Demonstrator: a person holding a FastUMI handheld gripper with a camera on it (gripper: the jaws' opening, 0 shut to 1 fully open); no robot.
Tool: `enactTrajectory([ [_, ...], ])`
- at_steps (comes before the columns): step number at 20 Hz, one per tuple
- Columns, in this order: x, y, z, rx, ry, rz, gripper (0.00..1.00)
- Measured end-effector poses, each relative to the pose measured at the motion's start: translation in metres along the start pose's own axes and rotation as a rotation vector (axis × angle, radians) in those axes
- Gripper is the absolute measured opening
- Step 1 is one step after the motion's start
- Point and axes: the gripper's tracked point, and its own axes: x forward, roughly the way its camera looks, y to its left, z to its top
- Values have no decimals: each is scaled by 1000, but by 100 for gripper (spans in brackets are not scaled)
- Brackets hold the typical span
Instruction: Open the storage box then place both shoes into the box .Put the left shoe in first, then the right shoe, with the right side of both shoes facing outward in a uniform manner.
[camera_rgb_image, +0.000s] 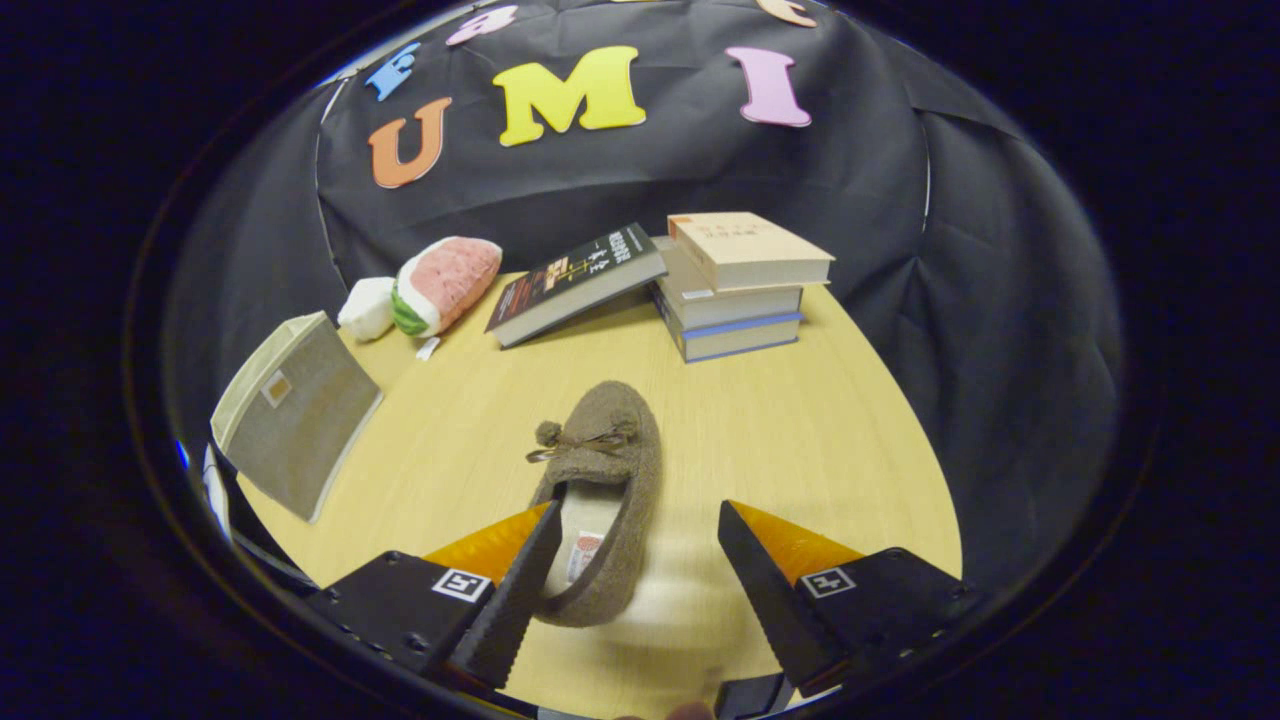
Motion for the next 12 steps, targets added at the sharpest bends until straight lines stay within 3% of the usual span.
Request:
enactTrajectory([
  [2,14,-1,-6,31,42,4,94],
  [4,26,-6,-8,58,71,-8,83],
  [7,36,-4,-7,63,98,-7,58],
  [8,39,-2,-9,61,113,1,58],
  [12,45,-3,-8,82,139,-23,26],
])
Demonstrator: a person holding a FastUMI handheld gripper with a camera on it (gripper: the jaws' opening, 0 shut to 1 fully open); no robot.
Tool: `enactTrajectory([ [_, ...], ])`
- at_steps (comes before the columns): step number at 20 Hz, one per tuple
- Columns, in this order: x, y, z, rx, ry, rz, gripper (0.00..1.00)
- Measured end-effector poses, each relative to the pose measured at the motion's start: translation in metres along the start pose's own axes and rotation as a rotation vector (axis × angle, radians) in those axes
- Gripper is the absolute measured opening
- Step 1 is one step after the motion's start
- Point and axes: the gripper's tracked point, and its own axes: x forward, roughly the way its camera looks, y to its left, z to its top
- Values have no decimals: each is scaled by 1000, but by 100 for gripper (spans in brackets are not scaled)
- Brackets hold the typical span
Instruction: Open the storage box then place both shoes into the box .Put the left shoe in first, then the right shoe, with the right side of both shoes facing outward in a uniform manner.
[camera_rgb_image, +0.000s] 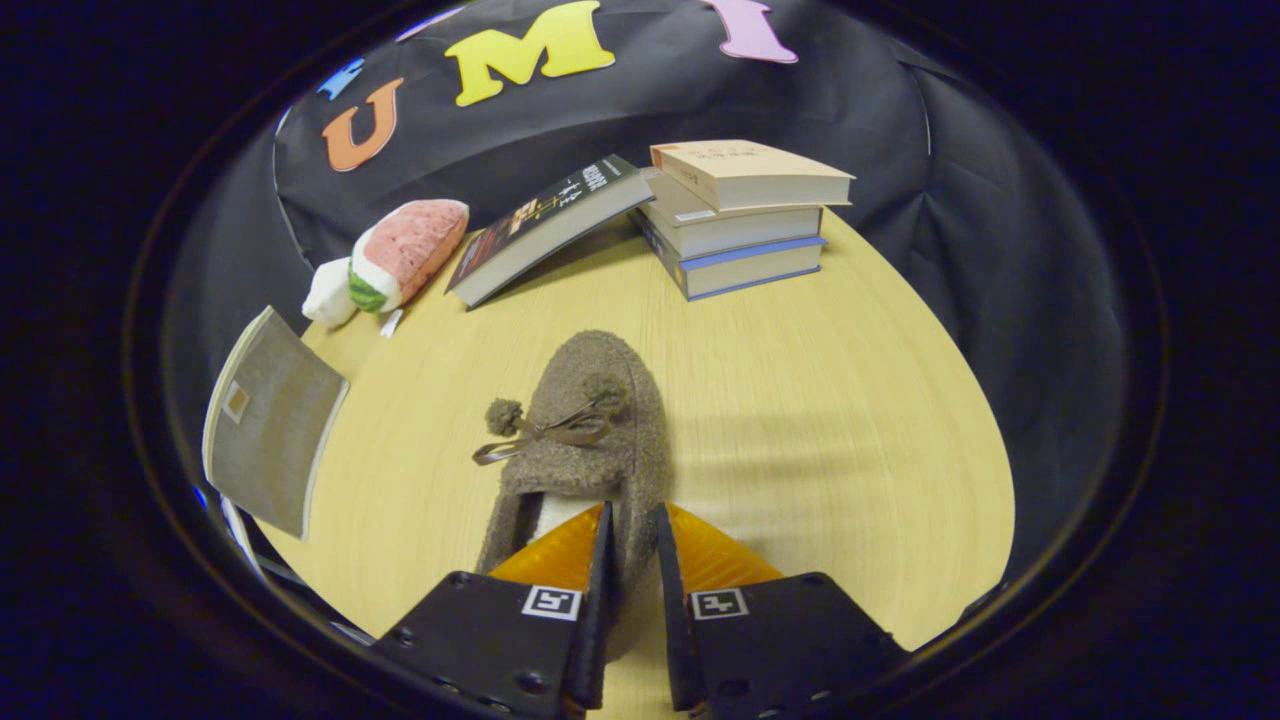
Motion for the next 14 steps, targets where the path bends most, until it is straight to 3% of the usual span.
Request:
enactTrajectory([
  [1,0,-1,-1,15,2,2,4],
  [7,-6,-4,-1,171,40,17,0],
  [14,-48,10,-4,321,36,28,0],
])
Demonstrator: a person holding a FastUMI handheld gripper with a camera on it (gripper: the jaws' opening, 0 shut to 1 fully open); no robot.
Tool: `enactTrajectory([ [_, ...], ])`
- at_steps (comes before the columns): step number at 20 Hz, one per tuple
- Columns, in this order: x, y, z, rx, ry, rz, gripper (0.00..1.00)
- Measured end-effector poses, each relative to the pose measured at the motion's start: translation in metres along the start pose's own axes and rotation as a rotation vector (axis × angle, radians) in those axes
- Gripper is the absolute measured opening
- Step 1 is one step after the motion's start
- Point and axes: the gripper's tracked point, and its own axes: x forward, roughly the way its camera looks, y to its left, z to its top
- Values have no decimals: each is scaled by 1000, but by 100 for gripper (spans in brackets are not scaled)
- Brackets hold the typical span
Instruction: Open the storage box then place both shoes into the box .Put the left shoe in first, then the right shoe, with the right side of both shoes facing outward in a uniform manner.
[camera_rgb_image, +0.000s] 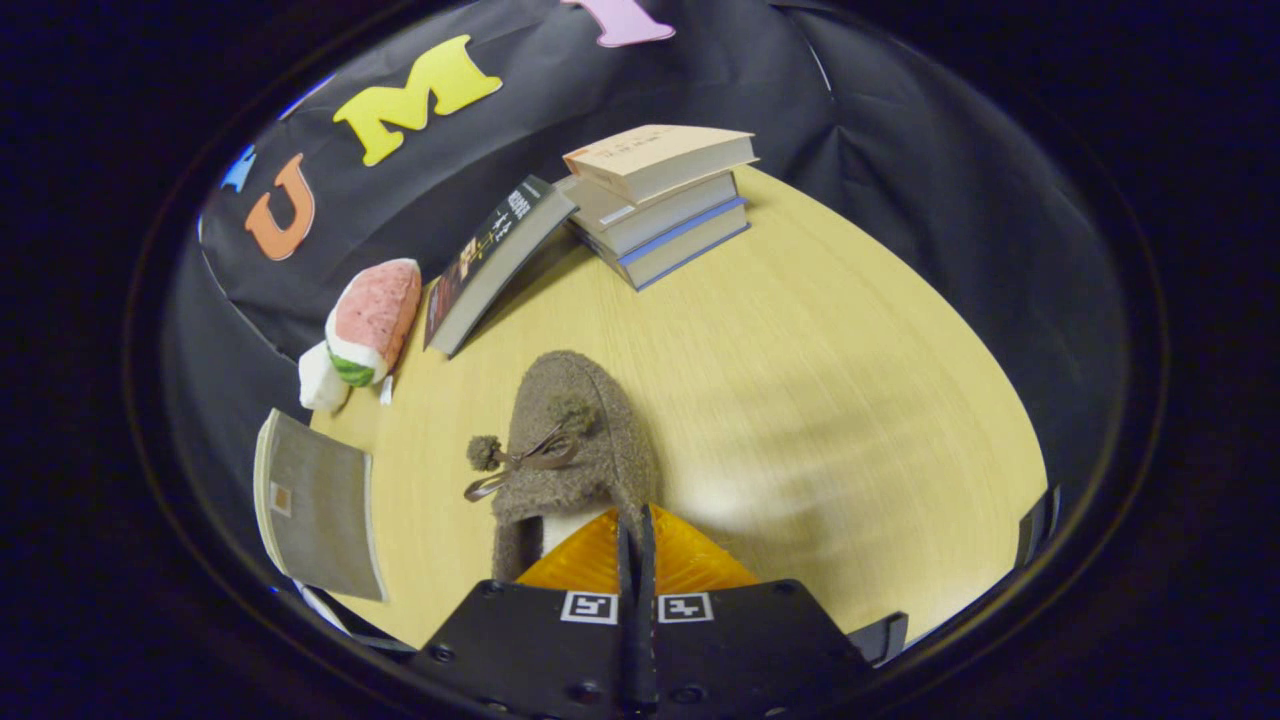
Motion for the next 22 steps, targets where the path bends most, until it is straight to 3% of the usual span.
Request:
enactTrajectory([
  [7,-66,65,6,122,-92,5,0],
  [14,-118,220,-8,166,-154,81,0],
  [22,-97,386,-63,72,-110,131,0],
])
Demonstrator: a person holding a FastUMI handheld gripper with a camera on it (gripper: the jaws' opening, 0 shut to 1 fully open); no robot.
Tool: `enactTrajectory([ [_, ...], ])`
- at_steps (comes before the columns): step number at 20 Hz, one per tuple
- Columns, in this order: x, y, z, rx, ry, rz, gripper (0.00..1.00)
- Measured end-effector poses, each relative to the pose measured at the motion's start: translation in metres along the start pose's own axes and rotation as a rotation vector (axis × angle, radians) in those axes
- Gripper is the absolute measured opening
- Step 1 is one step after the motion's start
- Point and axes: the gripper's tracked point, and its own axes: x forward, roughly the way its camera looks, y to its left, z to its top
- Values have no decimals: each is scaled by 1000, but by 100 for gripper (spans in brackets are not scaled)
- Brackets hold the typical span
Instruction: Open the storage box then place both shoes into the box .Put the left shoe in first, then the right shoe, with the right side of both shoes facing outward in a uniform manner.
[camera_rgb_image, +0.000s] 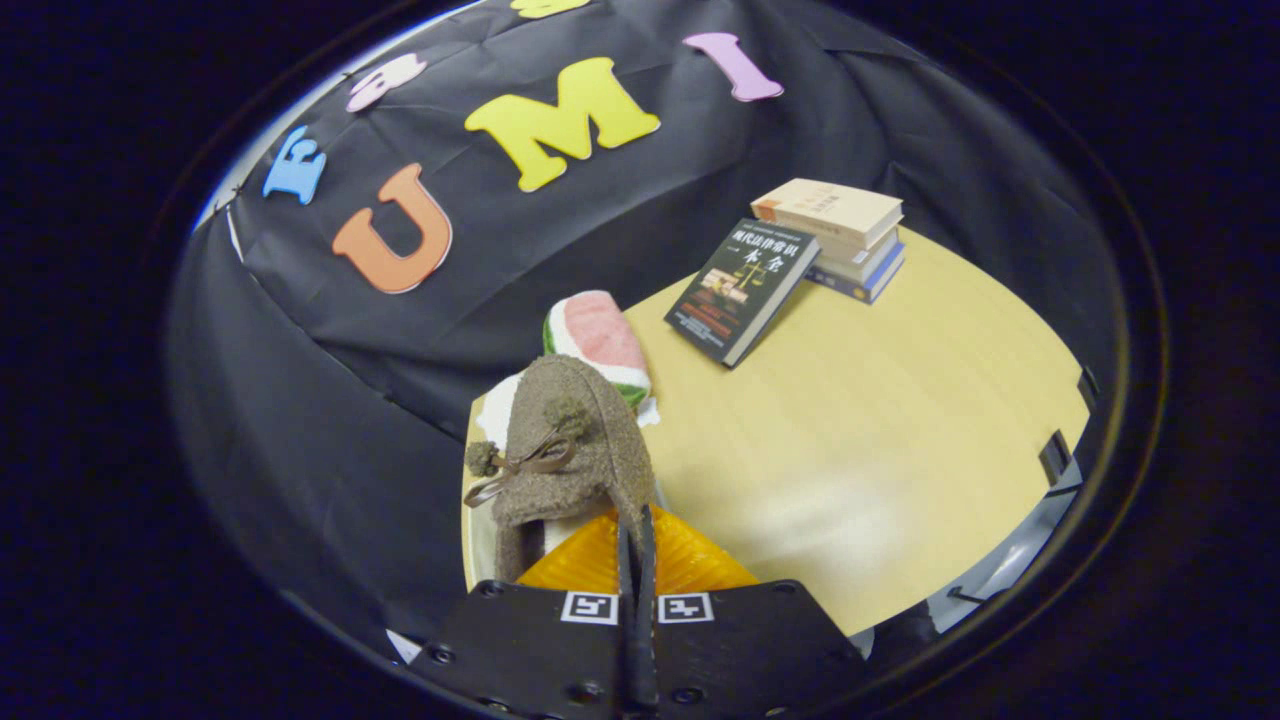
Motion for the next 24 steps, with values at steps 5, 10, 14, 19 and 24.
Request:
enactTrajectory([
  [5,34,34,-39,-61,22,-49,0],
  [10,59,20,-61,-145,6,-170,0],
  [14,70,12,-69,-178,-7,-204,0],
  [19,73,17,-69,-174,-24,-180,12],
  [24,54,27,-47,-209,-109,-132,34],
])
